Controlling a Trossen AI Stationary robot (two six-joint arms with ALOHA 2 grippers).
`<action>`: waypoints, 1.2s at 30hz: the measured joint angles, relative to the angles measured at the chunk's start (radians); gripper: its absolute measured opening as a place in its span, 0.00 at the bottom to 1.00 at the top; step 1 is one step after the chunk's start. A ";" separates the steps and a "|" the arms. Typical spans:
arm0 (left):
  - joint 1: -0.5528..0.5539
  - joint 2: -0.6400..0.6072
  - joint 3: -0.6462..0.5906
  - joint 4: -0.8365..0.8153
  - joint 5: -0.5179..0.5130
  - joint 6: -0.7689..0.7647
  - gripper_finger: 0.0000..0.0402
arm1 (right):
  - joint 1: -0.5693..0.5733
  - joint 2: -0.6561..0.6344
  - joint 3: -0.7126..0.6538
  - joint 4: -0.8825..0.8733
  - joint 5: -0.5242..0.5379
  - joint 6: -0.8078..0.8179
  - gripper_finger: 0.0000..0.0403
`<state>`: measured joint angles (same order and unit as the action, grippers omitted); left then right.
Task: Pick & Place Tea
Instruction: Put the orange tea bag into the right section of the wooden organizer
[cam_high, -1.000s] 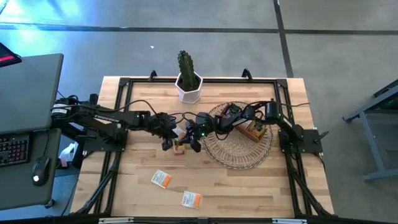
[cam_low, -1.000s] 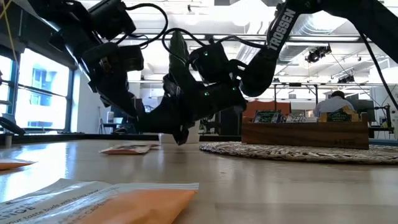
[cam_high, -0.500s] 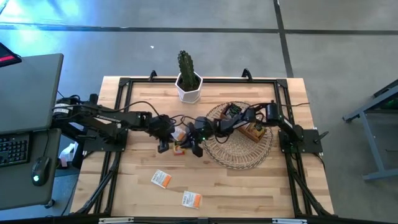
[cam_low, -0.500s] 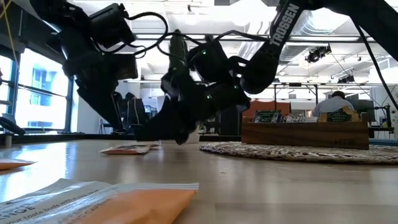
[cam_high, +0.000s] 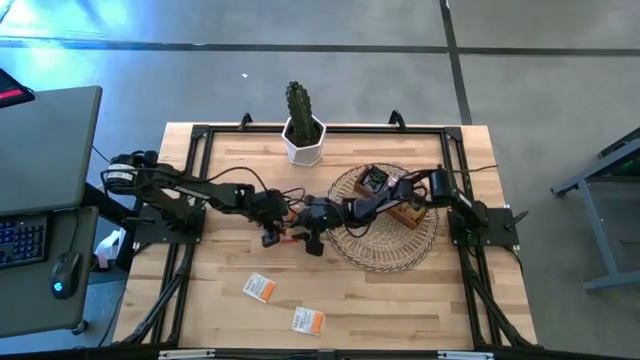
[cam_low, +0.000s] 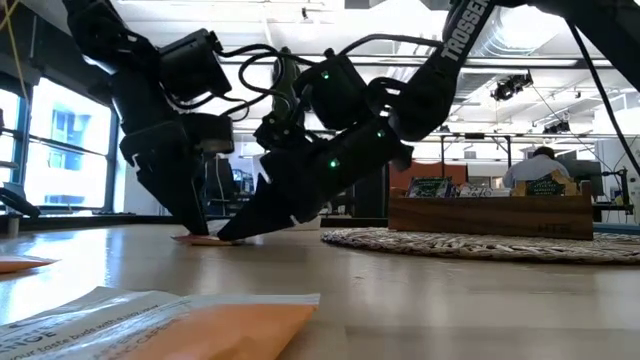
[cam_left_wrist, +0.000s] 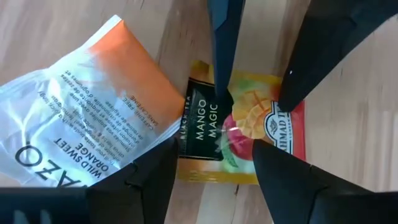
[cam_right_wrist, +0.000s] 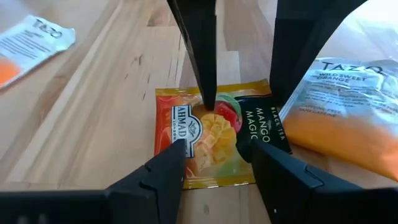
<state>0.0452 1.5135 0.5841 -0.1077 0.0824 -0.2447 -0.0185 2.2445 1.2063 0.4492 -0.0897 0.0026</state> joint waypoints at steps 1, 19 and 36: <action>0.000 0.001 0.000 0.003 0.000 -0.007 0.53 | 0.003 -0.001 0.000 -0.009 0.014 -0.006 0.45; 0.003 -0.001 -0.005 0.008 -0.008 -0.018 0.03 | 0.006 -0.017 -0.005 0.050 0.019 0.000 0.41; -0.001 -0.016 0.051 -0.009 -0.041 0.052 0.00 | -0.042 -0.132 -0.006 -0.150 -0.022 0.461 0.41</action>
<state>0.0441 1.4974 0.6355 -0.1164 0.0418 -0.1924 -0.0601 2.1128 1.2007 0.2995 -0.1115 0.4637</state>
